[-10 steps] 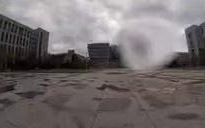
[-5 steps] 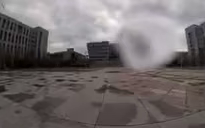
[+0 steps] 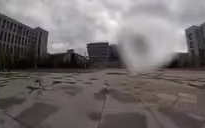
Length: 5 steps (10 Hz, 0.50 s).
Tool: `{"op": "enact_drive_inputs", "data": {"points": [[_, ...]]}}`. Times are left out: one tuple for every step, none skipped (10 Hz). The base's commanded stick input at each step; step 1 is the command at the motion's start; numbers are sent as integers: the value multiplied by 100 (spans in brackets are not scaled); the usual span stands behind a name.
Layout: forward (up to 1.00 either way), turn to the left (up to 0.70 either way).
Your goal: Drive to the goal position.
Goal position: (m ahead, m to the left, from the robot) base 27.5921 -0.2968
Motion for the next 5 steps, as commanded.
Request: {"op": "enact_drive_inputs", "data": {"points": [[70, 0], [70, 0], [70, 0], [70, 0], [70, 0]]}}
